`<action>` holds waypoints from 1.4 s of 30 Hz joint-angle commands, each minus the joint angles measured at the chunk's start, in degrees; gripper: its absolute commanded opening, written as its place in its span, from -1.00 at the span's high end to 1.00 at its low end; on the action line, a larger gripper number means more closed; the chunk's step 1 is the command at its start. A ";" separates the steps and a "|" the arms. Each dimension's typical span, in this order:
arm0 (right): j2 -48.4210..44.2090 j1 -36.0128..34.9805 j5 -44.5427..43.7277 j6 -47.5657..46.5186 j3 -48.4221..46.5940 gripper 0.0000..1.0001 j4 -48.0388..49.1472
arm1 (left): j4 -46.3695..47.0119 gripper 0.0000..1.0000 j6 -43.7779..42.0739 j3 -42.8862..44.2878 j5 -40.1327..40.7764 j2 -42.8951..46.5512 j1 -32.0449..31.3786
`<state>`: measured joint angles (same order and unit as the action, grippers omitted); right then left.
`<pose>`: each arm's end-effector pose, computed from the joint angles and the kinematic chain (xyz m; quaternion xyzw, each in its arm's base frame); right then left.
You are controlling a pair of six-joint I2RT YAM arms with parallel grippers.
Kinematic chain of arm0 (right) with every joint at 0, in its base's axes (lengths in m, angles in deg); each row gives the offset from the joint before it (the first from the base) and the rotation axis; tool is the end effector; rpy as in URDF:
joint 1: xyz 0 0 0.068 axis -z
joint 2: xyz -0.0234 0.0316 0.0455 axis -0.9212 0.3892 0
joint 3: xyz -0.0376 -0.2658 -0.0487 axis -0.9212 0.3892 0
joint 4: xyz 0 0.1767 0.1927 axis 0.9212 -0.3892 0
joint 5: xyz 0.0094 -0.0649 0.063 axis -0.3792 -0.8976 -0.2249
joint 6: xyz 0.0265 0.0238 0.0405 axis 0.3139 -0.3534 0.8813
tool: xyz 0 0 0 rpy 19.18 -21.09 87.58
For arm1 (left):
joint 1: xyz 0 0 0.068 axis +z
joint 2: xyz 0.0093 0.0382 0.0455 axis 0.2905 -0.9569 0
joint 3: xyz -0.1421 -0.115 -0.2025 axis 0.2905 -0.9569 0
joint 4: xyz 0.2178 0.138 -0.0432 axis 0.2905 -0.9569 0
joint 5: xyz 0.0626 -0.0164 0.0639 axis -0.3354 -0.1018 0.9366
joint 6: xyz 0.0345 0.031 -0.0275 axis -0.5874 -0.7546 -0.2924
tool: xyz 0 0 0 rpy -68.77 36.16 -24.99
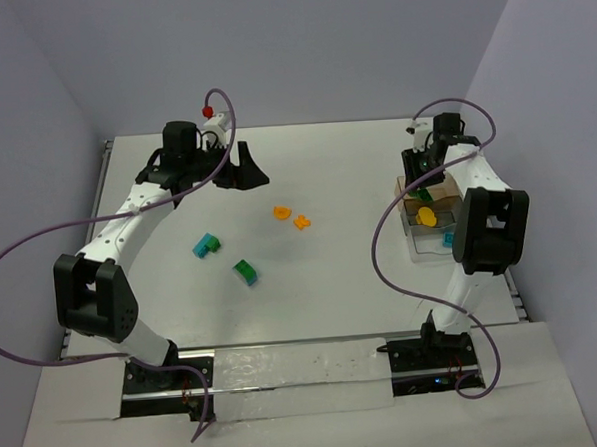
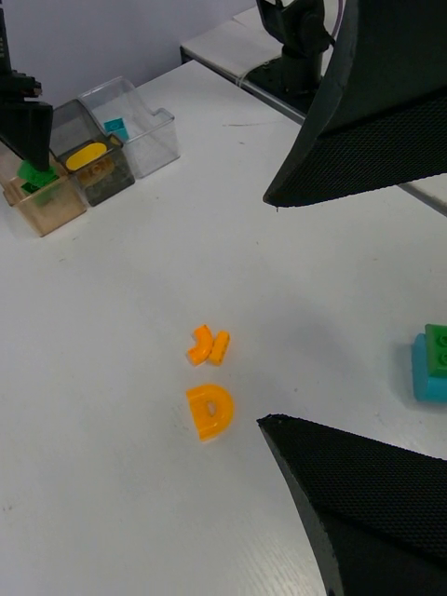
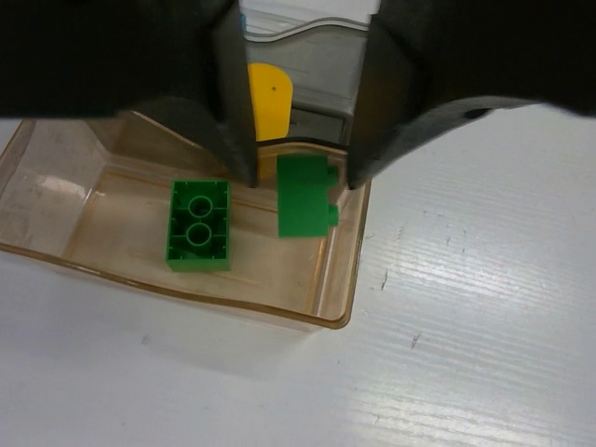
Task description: Sort the legos into containers by color
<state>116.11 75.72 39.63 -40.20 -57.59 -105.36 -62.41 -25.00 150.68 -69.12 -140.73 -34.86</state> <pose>0.3895 -0.0502 0.2350 -0.1185 0.9535 0.0580 0.2711 0.3385 -0.1316 0.3234 0.1683 0.8286 -0.3886 0.3662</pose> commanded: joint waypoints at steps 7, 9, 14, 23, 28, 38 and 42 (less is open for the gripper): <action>-1.32 -0.51 2.12 1.19 -3.72 -0.38 0.76 | -3.74 -0.99 -5.06 1.65 1.24 2.12 -0.30; -2.98 -0.94 2.98 1.10 -3.65 -0.45 0.10 | -5.43 -0.99 -7.79 1.59 -0.95 2.39 -0.06; -10.30 -2.98 9.11 0.14 -3.25 -0.99 -4.34 | -23.66 -0.98 -37.14 3.73 -15.31 3.72 0.84; -18.22 -5.89 15.20 1.09 0.47 -1.00 -7.34 | -59.08 -0.86 -99.17 -3.16 -5.22 6.72 1.19; -20.70 -5.74 15.86 1.46 2.80 -1.00 -7.79 | -60.40 -0.89 -105.75 -4.16 -2.20 6.21 -0.97; -21.88 -5.28 17.87 2.69 3.93 -1.00 -9.40 | -56.97 -0.75 -111.05 -6.66 1.52 3.80 -4.63; -21.70 -5.28 17.62 2.77 4.37 -1.00 -9.56 | -52.67 -0.70 -110.59 -6.33 0.51 3.28 -5.51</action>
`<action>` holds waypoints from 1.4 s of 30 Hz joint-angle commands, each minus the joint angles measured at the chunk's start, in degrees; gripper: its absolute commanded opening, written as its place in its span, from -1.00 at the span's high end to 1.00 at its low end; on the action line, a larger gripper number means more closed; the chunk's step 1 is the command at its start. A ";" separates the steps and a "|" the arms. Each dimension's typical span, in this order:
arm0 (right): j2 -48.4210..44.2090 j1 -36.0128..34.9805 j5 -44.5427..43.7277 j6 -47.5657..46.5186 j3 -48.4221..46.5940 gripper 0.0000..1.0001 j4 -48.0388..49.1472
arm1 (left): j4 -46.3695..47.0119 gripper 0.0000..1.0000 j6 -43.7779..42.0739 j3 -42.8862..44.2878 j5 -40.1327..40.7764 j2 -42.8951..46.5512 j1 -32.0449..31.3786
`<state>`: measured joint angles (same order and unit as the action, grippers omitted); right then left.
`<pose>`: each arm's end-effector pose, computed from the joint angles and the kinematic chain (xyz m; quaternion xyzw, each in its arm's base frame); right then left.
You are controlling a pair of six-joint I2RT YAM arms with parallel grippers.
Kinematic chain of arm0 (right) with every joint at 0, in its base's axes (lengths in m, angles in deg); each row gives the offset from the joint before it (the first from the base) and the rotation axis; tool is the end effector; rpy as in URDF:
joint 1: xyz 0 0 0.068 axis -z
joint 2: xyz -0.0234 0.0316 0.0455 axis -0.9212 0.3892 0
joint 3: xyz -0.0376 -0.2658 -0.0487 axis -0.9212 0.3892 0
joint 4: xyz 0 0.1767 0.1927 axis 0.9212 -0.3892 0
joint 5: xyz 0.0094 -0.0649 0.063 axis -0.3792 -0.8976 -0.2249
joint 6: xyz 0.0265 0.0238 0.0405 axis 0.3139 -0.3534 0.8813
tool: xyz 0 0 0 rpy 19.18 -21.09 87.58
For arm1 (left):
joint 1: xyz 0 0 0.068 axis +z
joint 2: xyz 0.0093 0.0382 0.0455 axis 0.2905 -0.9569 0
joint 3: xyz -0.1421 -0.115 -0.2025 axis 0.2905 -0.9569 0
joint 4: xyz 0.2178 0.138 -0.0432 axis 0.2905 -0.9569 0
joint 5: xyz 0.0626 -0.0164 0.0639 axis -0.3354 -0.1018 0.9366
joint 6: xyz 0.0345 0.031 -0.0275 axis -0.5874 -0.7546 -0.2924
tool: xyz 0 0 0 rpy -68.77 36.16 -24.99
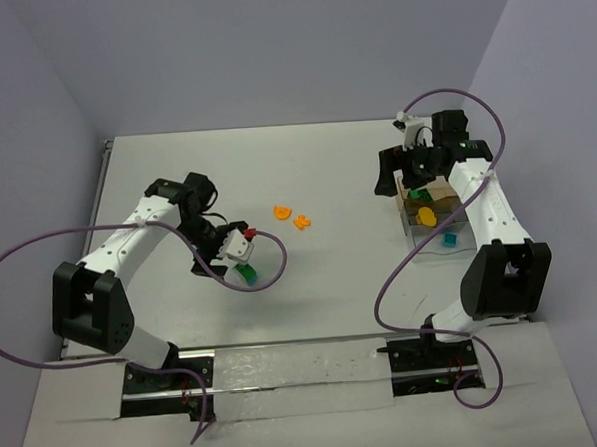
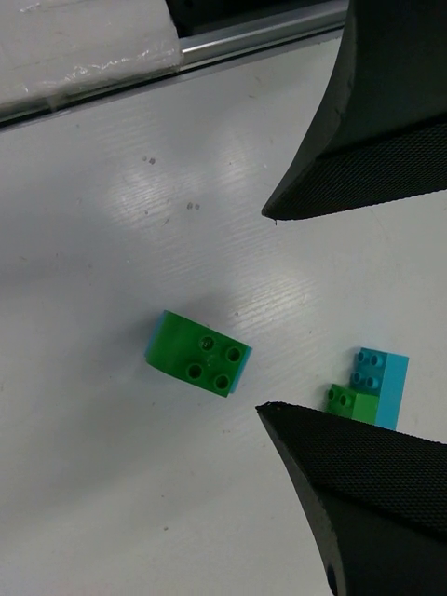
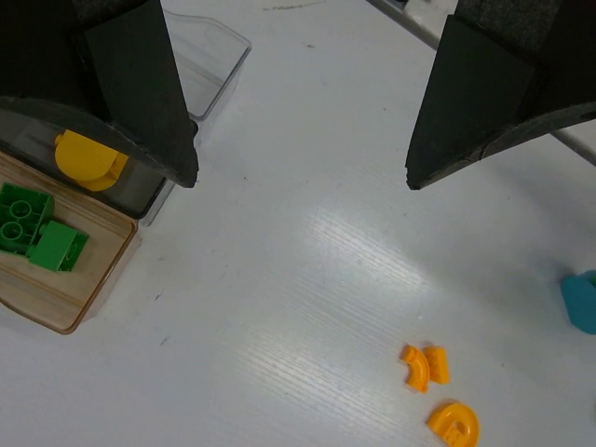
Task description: Sort the legos into containers by color
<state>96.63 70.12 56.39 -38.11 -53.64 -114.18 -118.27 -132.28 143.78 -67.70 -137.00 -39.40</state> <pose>0.3137 0.0018 0.3221 -0.1930 0.8998 0.2001 0.3361 0.2287 -0.1165 0.2601 0.8026 0.5188 -0.2464 0.1612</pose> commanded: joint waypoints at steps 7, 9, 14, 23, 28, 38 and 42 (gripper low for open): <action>-1.00 0.31 0.59 0.25 -0.12 -1.00 -1.45 | 9.47 -0.61 -2.53 -0.66 0.05 -2.46 -3.85; -0.62 0.31 0.27 -0.04 -0.21 -1.00 -1.65 | 10.65 -0.59 -2.59 -1.12 0.32 -2.93 -4.47; 0.04 0.31 0.24 -0.28 -0.30 -1.00 -1.89 | 12.41 -0.55 -3.04 -1.87 2.04 -4.37 -6.38; 0.31 0.31 0.11 -0.58 -0.12 -1.00 -2.15 | 13.95 -0.50 -3.14 -3.71 4.35 -6.63 -7.76; 0.66 0.31 -0.11 -0.67 -0.21 -1.00 -2.24 | 16.49 -0.38 -2.79 -5.39 5.05 -6.81 -7.80; 1.72 0.31 -0.11 -0.72 -0.30 -0.99 -2.24 | 18.14 0.05 -2.70 -6.19 5.76 -7.47 -7.89; 1.81 0.31 -0.11 -0.77 -0.62 -1.00 -2.29 | 18.52 0.15 -2.79 -6.83 6.26 -7.73 -7.86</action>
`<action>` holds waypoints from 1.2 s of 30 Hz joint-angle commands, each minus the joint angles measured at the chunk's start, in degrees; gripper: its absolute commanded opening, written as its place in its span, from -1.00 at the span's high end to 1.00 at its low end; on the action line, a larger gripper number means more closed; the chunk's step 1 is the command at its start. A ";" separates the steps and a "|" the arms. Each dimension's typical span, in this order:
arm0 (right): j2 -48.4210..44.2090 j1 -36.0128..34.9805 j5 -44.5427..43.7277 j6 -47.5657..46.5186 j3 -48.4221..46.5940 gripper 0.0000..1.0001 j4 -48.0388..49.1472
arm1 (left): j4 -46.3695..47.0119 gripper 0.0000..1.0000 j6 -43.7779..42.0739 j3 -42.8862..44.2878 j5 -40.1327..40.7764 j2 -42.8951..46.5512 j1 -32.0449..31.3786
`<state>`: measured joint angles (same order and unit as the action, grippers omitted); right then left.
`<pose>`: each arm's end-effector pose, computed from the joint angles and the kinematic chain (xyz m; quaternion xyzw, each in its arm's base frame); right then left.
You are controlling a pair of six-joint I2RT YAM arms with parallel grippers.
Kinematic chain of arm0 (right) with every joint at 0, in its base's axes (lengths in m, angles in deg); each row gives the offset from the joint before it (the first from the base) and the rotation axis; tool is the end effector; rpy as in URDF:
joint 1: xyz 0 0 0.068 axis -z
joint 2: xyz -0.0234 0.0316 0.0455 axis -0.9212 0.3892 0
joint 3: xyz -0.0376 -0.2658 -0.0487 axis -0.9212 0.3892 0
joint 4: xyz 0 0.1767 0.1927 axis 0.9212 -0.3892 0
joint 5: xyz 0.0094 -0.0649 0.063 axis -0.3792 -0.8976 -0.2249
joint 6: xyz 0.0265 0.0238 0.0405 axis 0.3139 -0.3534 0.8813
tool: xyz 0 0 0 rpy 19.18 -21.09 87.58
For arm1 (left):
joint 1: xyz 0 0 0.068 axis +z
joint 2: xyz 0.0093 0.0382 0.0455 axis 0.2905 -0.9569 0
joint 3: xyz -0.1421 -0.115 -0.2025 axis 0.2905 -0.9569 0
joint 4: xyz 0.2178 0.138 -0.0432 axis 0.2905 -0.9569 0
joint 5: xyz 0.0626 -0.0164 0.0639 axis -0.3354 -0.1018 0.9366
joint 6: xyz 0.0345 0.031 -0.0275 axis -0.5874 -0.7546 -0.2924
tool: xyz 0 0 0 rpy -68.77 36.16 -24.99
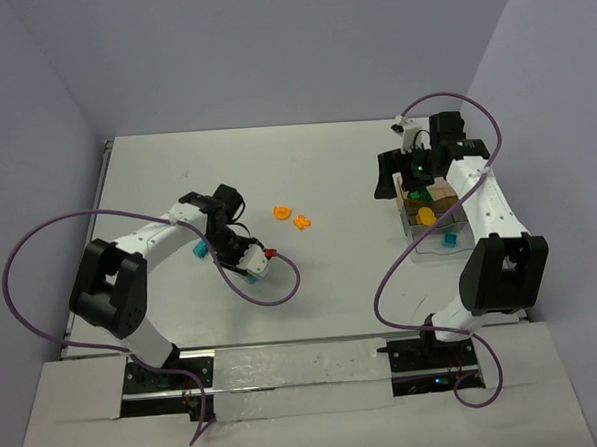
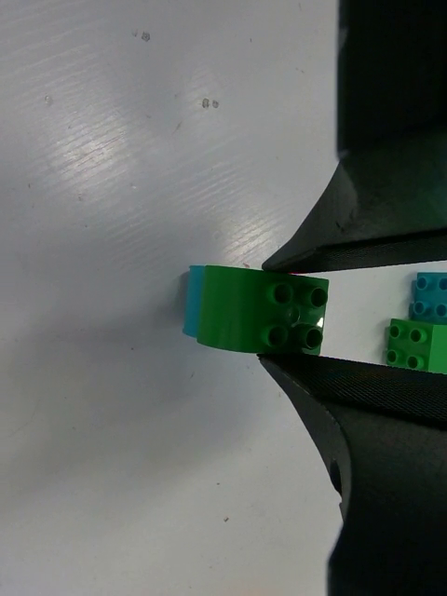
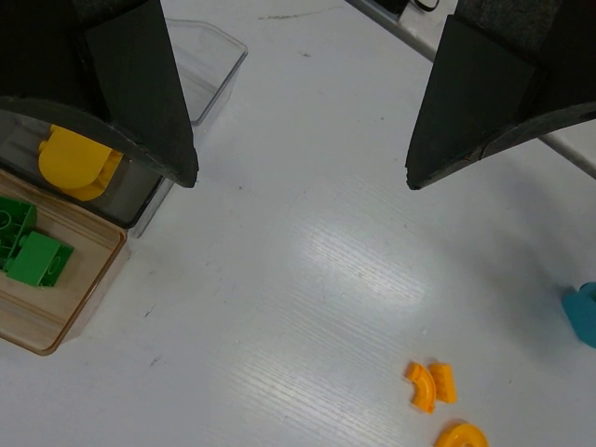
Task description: Sort the legos into containers by color
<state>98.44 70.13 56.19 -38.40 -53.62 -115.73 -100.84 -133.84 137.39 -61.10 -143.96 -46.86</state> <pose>0.3178 0.0014 0.3111 -0.1883 0.9091 0.2047 0.3101 0.2391 -0.1570 0.2001 0.8584 0.4532 -0.1890 0.1482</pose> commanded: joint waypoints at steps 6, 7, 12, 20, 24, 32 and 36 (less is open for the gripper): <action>-0.42 0.30 2.81 0.47 -2.30 -1.00 -1.25 | 1.43 0.63 1.94 1.08 -0.56 -0.82 -0.43; -0.59 0.27 5.01 0.93 -2.68 -1.00 -1.27 | 1.09 0.84 4.50 2.81 -1.37 -1.17 -0.43; -4.10 -1.14 13.12 1.64 -2.33 -1.00 0.18 | -3.41 1.00 24.91 17.81 -12.69 -3.53 1.05; -6.31 -7.63 18.70 -2.96 -2.51 -1.00 -2.84 | 9.26 1.00 68.21 25.85 -33.31 0.25 6.16; -8.46 -15.22 18.72 -2.88 -2.22 -1.00 -1.39 | 28.29 1.00 87.85 19.07 -35.24 5.14 6.77; -9.25 -23.32 23.10 -2.26 -6.61 -1.00 -4.32 | 48.17 1.00 109.39 14.56 -43.24 6.52 8.00; -8.02 -25.37 24.14 0.43 -6.91 -0.99 -2.78 | 49.94 1.00 110.21 13.50 -44.38 6.84 7.50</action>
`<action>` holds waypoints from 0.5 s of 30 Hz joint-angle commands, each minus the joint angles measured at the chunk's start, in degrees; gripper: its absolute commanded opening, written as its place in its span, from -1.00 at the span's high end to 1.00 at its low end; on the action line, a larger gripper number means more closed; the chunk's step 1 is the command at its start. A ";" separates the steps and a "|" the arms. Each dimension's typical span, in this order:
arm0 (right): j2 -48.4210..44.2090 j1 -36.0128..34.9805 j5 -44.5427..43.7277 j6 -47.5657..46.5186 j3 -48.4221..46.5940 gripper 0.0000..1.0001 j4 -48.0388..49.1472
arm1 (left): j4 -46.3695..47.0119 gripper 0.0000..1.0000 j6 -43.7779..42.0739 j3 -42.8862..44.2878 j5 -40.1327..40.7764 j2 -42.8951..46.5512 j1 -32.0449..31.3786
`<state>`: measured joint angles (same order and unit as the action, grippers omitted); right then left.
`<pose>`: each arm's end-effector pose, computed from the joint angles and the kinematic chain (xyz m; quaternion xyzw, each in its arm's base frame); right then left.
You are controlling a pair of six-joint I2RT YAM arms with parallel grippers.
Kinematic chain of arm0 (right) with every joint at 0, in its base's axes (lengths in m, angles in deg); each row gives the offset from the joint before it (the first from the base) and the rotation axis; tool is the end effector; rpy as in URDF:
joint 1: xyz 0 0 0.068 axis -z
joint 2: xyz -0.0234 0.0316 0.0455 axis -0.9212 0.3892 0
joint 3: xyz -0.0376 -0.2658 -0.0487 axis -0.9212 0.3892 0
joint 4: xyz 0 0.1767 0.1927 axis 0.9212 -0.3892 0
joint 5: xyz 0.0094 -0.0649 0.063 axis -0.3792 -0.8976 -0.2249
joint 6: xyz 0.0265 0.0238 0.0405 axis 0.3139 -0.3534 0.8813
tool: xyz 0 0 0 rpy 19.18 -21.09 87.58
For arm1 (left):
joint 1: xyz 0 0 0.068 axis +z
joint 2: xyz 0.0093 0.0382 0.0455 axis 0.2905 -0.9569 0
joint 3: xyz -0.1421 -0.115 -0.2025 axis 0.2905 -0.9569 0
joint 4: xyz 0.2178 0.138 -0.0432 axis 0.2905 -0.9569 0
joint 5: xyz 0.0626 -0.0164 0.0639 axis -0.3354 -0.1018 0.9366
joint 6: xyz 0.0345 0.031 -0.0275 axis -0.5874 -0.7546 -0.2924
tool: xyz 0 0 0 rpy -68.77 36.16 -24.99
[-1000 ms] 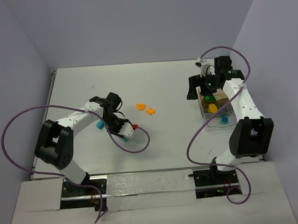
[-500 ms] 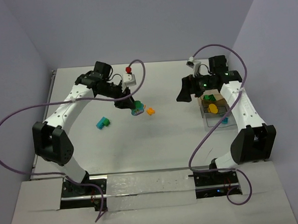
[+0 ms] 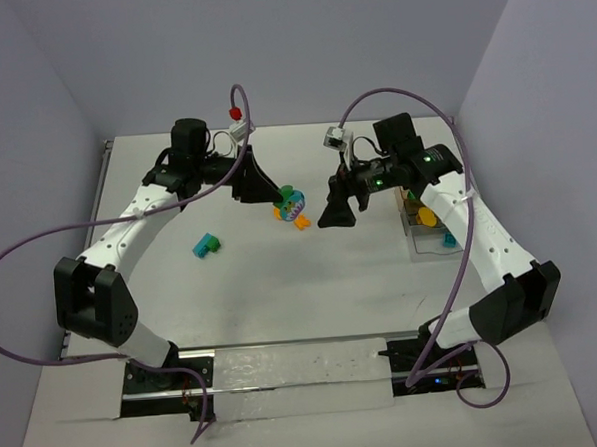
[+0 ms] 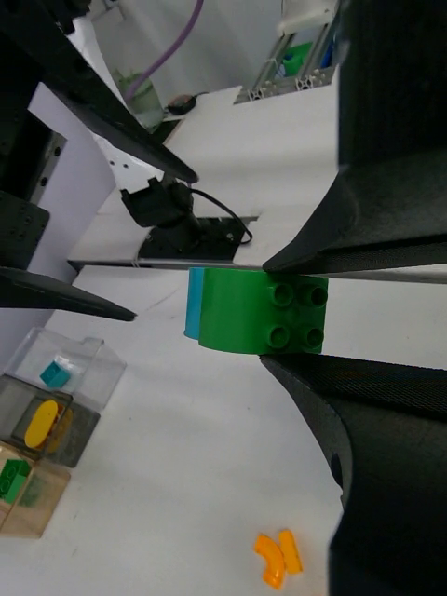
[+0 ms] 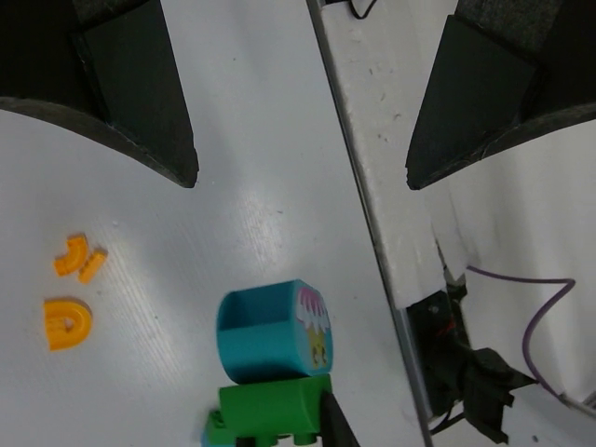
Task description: Sort the legos into containers by color
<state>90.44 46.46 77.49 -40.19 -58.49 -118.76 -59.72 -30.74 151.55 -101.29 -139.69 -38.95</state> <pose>0.2501 0.1242 0.3799 -0.4335 0.7339 0.4151 0.3181 0.3101 -0.1613 0.3461 0.3659 0.6729 -0.5760 0.2856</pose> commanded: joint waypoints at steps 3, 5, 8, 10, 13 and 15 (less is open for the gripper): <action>1.93 -2.48 3.42 4.07 -3.07 -1.00 0.63 | 9.03 1.00 7.02 -1.26 -4.51 2.78 -0.95; 3.56 -2.65 5.41 4.79 -4.05 -1.00 0.53 | 9.43 1.00 6.87 -1.65 -5.07 2.81 -1.41; 6.48 -2.57 8.27 5.60 -6.09 -1.00 -0.07 | 9.34 1.00 6.17 -1.92 -6.00 3.04 -2.08; 8.20 -2.57 10.50 5.66 -7.74 -1.00 -0.79 | 8.62 1.00 5.27 -1.80 -5.92 2.95 -2.54; 10.28 -2.59 13.30 5.60 -9.62 -1.00 -1.70 | 7.96 1.00 4.42 -1.48 -5.87 2.69 -3.27; 10.84 -2.73 13.79 5.62 -9.96 -0.99 -1.70 | 8.35 1.00 4.69 -1.48 -6.25 2.67 -3.45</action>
<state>100.70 44.17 86.45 -35.31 -64.93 -119.26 -53.61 -25.77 149.33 -105.33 -139.11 -41.70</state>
